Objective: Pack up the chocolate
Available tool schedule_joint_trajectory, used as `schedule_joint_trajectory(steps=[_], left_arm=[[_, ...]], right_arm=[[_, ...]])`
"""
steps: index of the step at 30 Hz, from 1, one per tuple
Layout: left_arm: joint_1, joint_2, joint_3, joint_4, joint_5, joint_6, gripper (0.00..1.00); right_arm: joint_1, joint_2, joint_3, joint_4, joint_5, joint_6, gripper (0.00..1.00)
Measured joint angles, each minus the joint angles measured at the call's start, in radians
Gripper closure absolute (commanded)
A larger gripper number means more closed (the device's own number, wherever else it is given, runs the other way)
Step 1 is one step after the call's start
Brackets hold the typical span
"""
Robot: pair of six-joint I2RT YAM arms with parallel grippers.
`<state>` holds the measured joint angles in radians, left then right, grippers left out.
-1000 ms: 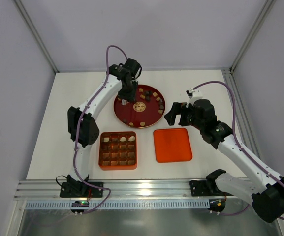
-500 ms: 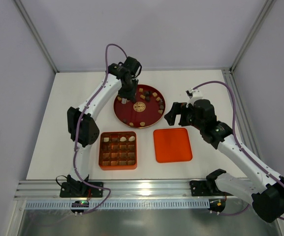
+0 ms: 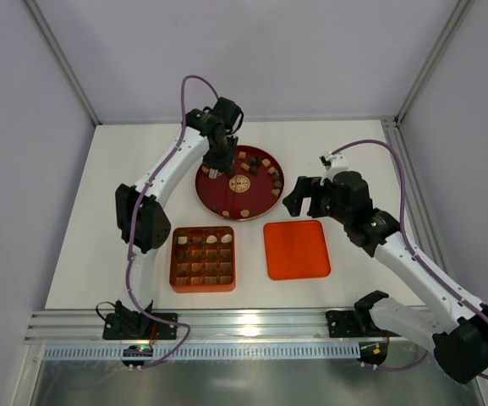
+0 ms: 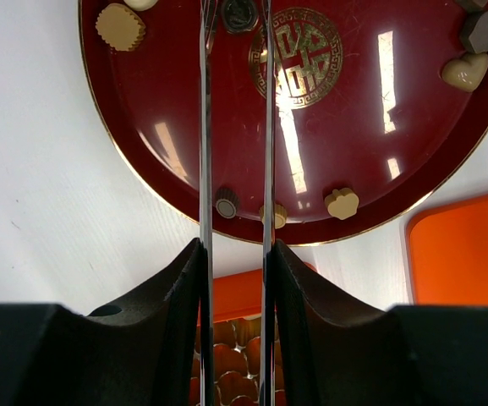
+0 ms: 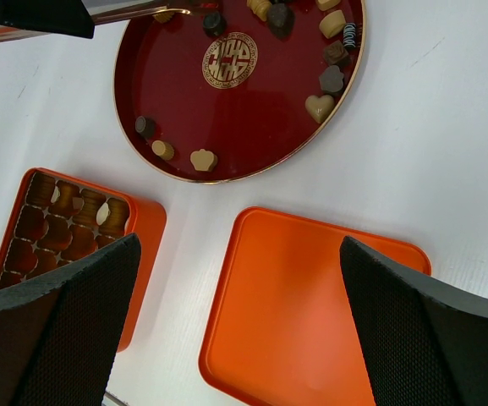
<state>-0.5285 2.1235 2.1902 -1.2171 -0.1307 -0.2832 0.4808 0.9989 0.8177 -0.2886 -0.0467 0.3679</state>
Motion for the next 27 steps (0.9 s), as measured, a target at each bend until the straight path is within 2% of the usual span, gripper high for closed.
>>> schedule_joint_trajectory(steps=[27], left_arm=[[0.0,0.005,-0.014,0.006,0.0,0.0,0.62]], right_arm=[[0.0,-0.006,0.0,-0.014,0.01,-0.001,0.0]])
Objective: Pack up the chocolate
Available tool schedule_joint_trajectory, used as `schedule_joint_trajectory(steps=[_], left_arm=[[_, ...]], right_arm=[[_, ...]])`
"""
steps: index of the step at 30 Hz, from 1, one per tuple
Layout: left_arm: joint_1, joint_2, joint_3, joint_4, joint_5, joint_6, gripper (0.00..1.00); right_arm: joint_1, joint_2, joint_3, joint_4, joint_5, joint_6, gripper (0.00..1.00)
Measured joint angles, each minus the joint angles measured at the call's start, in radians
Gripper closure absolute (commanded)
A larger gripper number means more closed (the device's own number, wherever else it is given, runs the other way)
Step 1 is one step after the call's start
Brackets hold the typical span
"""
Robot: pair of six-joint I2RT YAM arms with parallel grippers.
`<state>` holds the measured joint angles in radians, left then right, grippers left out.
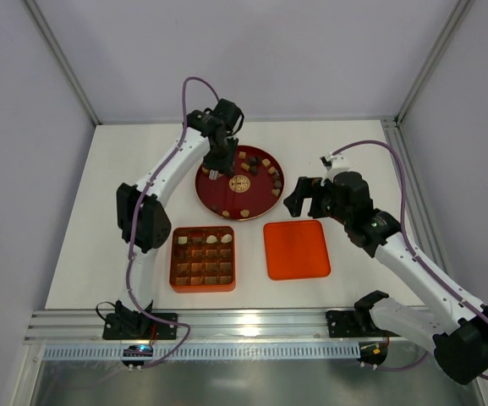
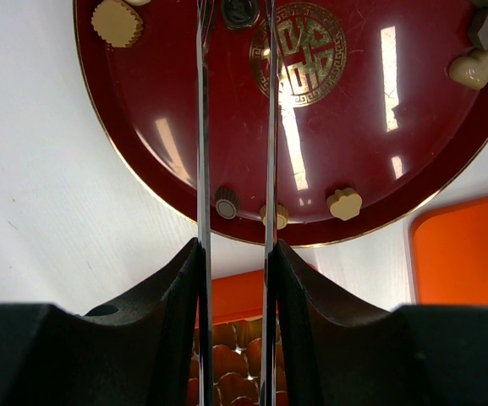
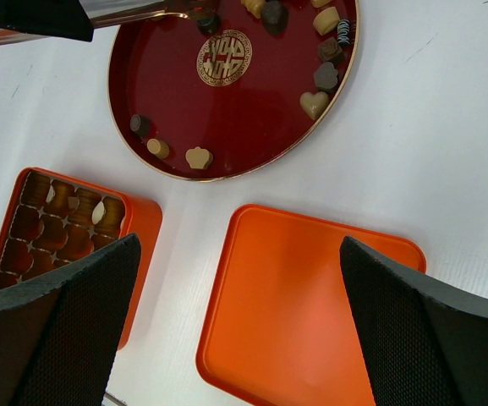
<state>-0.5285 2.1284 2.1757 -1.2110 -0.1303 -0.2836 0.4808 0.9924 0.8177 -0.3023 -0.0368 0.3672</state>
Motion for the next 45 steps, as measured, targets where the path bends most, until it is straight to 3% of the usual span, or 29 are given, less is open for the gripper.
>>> schedule_joint_trajectory(steps=[45], left_arm=[[0.006,0.019,-0.048,0.018,0.001,0.0,0.62]], right_arm=[[0.0,-0.005,0.0,-0.008,0.008,-0.007,0.0]])
